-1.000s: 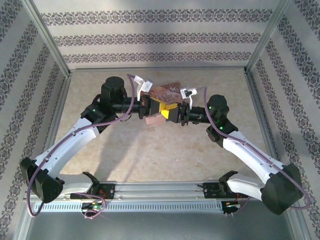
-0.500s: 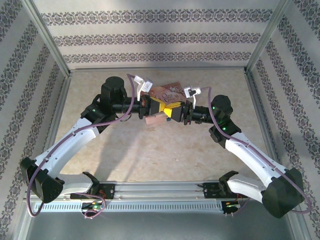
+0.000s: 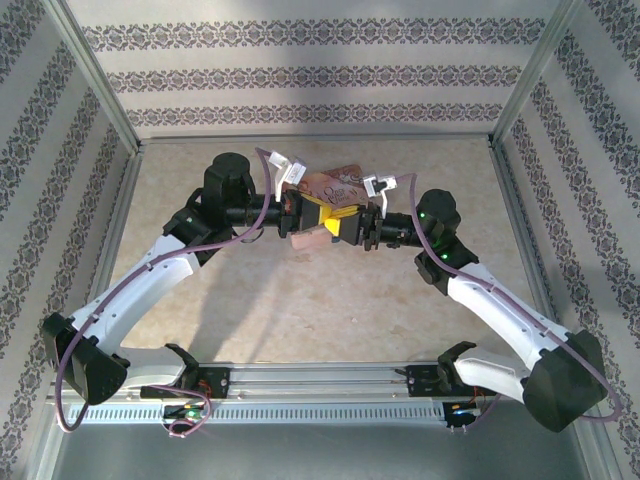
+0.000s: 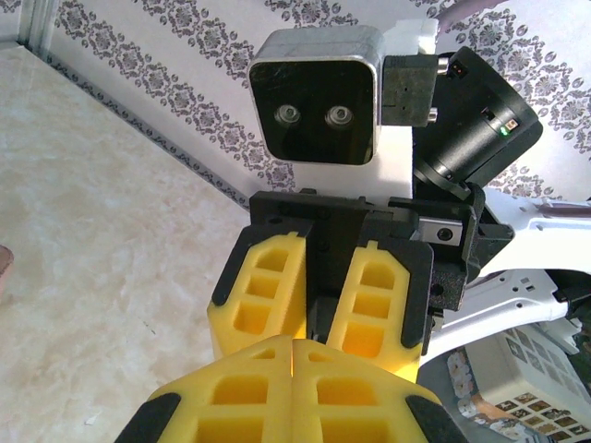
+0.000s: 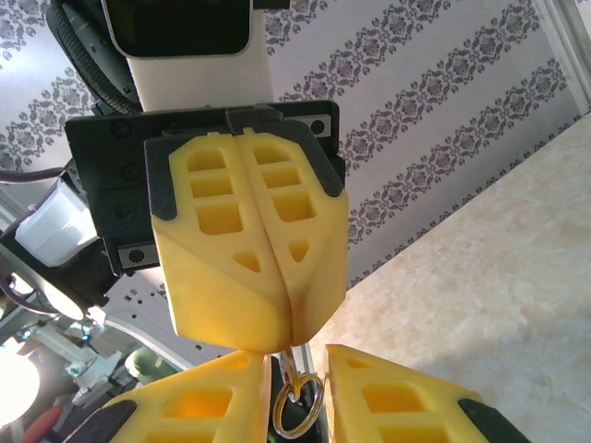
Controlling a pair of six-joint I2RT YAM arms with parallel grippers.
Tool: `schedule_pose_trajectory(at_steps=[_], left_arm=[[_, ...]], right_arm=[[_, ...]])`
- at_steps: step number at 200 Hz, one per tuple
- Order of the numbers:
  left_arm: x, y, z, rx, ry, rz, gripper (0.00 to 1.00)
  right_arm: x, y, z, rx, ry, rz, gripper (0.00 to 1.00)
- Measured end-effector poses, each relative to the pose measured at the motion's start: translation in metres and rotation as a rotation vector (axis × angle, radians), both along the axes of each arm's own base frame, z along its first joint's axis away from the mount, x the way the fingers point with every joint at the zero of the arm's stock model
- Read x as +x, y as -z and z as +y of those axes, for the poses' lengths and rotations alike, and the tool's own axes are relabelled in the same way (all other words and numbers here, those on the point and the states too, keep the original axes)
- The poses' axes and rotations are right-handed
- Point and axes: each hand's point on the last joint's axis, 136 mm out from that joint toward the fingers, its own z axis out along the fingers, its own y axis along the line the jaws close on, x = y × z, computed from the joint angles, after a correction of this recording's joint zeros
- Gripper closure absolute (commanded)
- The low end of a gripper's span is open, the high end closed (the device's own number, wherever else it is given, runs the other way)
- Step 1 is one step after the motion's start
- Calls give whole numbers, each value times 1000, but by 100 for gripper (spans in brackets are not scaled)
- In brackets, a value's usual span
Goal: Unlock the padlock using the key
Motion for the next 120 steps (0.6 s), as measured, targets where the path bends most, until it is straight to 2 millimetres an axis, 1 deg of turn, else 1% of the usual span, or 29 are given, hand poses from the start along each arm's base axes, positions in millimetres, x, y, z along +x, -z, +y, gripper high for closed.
schedule_pose_trajectory(at_steps=[79,86,118,120], left_arm=[[0,0,0,1,0,-3,100],[0,0,0,1,1,-5,100],[0,0,0,2,1,-7,100],[0,0,0,2,1,-7,99]], right_arm=[[1,-1,-1,1,6,-2,84],[1,-1,-1,2,7,-3,85],[1,-1,-2,2,9,-1,100],[1,-2,-2,2,10,-3,100]])
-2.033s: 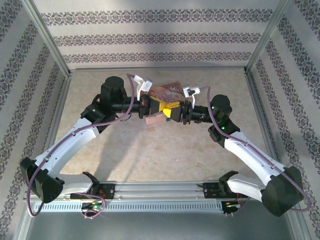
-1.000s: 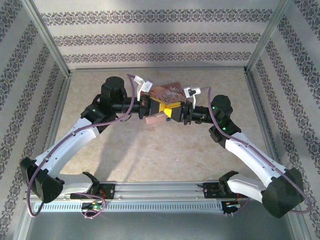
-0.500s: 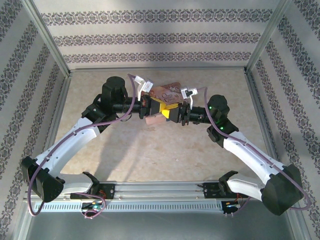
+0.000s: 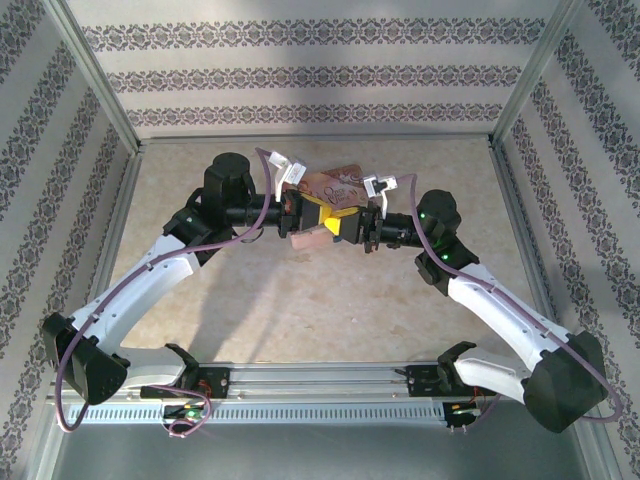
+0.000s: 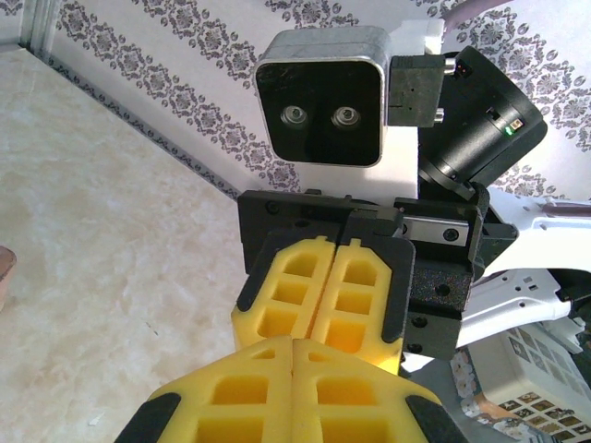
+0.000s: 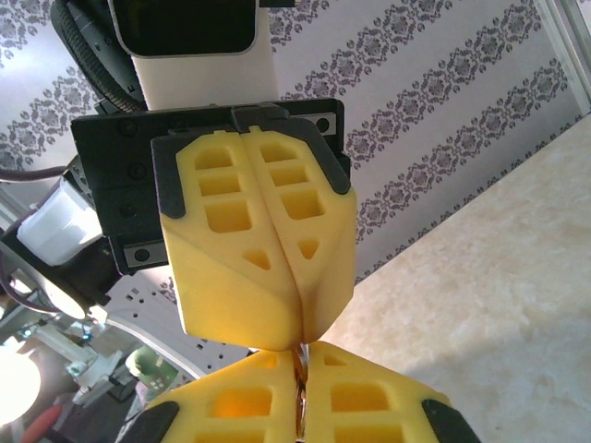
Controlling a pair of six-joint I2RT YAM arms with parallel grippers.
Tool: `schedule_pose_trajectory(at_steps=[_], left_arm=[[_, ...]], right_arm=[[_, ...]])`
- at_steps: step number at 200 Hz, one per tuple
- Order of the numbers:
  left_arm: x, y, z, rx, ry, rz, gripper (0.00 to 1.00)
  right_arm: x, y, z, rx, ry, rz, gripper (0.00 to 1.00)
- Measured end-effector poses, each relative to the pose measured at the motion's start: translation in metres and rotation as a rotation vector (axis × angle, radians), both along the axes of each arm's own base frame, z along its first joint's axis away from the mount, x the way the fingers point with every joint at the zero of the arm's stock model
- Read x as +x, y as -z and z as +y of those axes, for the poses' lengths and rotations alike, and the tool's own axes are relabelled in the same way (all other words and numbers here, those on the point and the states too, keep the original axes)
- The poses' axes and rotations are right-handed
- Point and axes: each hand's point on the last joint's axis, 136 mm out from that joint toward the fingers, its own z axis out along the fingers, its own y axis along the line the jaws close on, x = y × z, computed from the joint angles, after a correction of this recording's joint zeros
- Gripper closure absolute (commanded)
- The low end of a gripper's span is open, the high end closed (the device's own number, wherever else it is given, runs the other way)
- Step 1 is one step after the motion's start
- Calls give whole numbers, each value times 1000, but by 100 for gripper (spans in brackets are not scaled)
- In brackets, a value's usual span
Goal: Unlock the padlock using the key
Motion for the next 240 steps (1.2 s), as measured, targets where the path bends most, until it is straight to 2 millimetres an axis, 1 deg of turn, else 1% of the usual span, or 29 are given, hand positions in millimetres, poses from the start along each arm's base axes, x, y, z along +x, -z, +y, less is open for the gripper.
schedule_pose_trajectory(at_steps=[6,17,20,29,39,49,54,63,82,107,120,135,157,177,198,218,240], left_arm=[[0,0,0,0,0,0,93],[0,0,0,0,1,-1,86],[0,0,0,0,1,-2,82],[0,1,0,2,2,-7,67],[1,2,0,5,-4,-6,58],[2,2,1,9,-15,-15,46],[3,2,2,10,-24,-16,43],[4,2,5,13,-42,-26,34],[7,-3,17,13,-108,-50,26],[15,-11,35,25,-227,-83,25],[21,-8,41,47,-277,-87,25],[30,7,42,92,-313,-63,26],[52,45,39,192,-350,8,28],[74,86,29,303,-366,76,31],[93,119,13,404,-365,127,34],[110,140,-10,473,-350,147,34],[125,158,-37,522,-322,160,34]], right_arm=[[0,0,0,0,0,-3,100],[0,0,0,-1,0,1,100],[0,0,0,-1,0,1,100],[0,0,-1,-1,2,1,100],[1,0,-1,-4,8,0,100],[3,1,-4,-8,22,-4,100],[4,1,-5,-9,31,-6,100],[7,3,-9,-14,52,-4,100],[17,12,-20,-33,114,8,100],[32,30,-39,-87,226,39,100],[39,40,-50,-128,290,52,100],[46,51,-62,-176,358,64,100],[54,67,-83,-244,458,91,100],[62,87,-105,-318,551,131,100],[67,108,-127,-405,638,179,100],[67,129,-148,-495,709,233,100],[65,147,-166,-575,771,280,100]])
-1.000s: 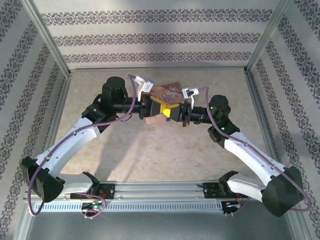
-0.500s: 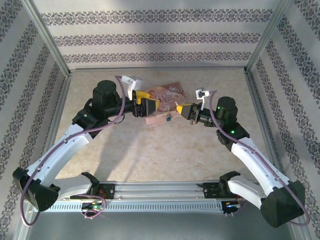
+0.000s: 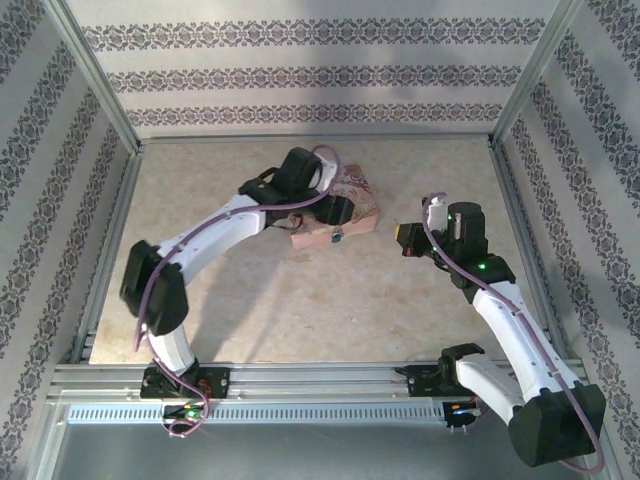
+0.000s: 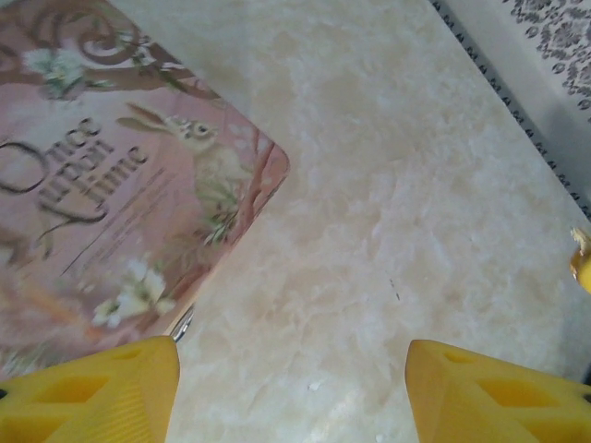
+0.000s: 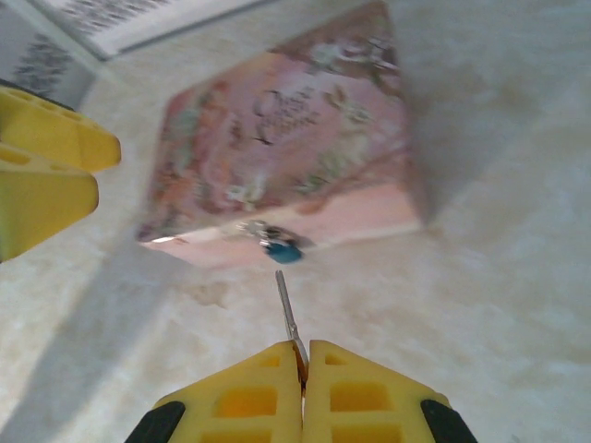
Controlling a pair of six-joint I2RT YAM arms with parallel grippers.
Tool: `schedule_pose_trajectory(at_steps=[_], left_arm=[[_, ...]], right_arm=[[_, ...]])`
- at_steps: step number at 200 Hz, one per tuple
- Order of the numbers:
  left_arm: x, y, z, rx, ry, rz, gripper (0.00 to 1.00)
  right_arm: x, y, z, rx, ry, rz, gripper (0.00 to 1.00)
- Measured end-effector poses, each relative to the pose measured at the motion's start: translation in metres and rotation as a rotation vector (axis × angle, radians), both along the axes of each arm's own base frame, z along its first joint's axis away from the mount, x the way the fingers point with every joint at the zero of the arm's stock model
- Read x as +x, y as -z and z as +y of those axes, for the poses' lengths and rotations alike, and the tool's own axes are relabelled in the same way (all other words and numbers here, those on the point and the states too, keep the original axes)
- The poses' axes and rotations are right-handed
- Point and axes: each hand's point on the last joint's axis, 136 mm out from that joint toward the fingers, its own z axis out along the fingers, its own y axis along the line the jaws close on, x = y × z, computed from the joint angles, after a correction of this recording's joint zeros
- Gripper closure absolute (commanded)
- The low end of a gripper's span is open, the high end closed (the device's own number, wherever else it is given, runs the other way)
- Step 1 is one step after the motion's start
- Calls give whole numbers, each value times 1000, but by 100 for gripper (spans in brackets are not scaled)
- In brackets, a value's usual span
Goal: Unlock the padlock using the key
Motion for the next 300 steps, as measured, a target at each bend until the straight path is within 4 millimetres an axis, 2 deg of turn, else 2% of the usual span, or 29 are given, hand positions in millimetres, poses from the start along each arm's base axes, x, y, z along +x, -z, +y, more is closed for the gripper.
schedule_pose_trajectory(at_steps=[45,86,119,145,195,210,242,257,280,300], left_arm=[[31,39,-39,69,12,55,34],[56,65,-58,146,15,70,34],[57,80,-73,207,62,63,34],[50,92,-76,248,105,77,34],[36,94,-73,268,184,68,36],[18,95,-66,281,209,75,36],[-32,96,-44,298,255,114,36],[-47,97,-33,297,258,120,35],[-61,96,-21,288,247,122,34],[-63,96,-19,279,236,122,34]], right_arm=[[-7,21,-30,-78,99,74,100],[-12,28,-35,-97,115,104,100],[-13,32,-38,-107,122,114,100],[-14,36,-41,-116,130,124,100],[-13,40,-45,-124,139,134,100],[-12,43,-45,-125,138,146,100],[-9,44,-38,-99,110,147,100],[-7,41,-32,-72,86,136,100],[-1,34,-21,-14,45,112,100],[3,28,-11,31,9,94,100]])
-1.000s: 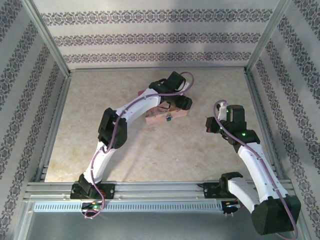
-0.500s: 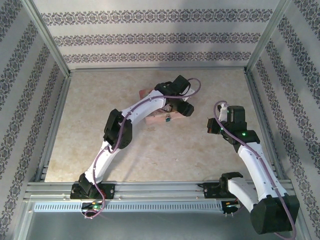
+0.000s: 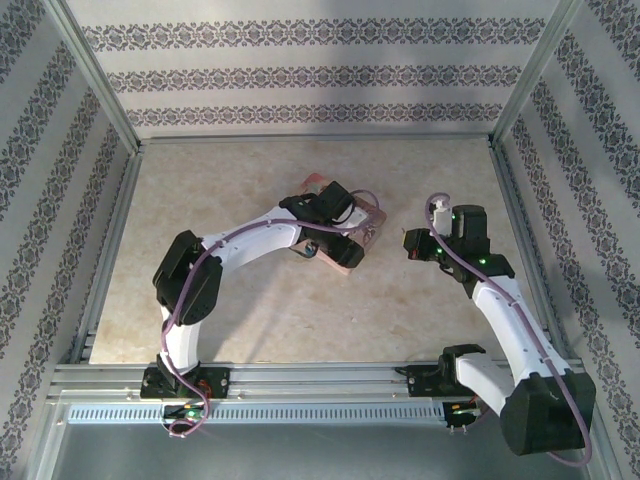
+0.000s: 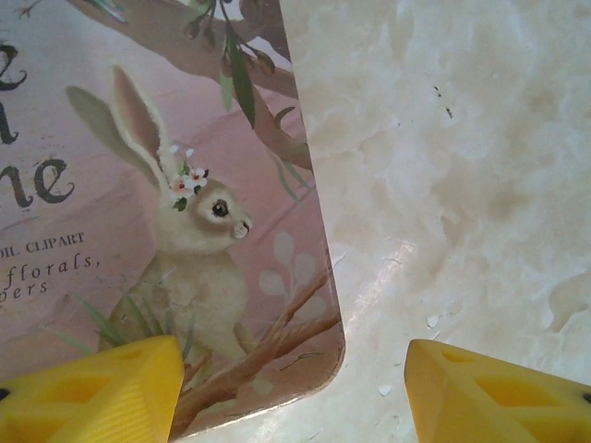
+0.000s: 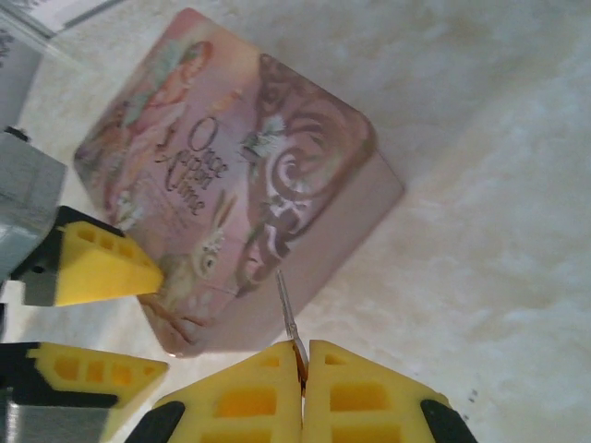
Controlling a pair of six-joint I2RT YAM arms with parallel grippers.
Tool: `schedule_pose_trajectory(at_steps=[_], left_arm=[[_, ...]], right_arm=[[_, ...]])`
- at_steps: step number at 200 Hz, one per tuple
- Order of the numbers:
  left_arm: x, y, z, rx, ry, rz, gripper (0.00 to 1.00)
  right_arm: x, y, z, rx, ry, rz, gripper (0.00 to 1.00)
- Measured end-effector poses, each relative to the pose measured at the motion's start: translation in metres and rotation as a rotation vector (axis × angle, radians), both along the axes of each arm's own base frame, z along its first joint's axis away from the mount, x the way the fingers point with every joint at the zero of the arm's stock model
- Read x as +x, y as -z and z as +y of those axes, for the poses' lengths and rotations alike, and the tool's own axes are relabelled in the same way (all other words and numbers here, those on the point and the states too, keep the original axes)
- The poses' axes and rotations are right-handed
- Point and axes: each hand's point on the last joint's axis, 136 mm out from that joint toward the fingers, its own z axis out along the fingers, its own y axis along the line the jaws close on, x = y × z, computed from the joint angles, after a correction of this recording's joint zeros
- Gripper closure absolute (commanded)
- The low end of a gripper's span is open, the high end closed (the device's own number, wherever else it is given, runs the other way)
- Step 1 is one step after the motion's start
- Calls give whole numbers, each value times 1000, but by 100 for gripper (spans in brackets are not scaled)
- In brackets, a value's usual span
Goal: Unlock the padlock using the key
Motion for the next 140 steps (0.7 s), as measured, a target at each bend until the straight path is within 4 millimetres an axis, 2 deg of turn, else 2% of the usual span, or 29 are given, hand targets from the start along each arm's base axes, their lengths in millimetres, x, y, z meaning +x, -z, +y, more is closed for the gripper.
schedule_pose_trajectory(at_steps=[55,72,96,115,129,140], left_arm=[[9,-8,-8,-54,-28,-33,31],[6,-14,-1,-86,-48,-55,30],[-6,-32,26,-141,-88,-114,28],[-11,-50,57,-211,-151,-189,23],[-12,-54,83,-264,-218,-230,22],[-12,-49,102,-297,-278,-243,22]], right_arm=[[7,-8,36,136,-84,-20,100],[9,-6,45,163,-101,-11,100],[12,1,60,187,-124,9,100],[13,9,75,199,-154,35,100],[12,17,87,205,-180,58,100],[11,23,95,209,-193,78,100]])
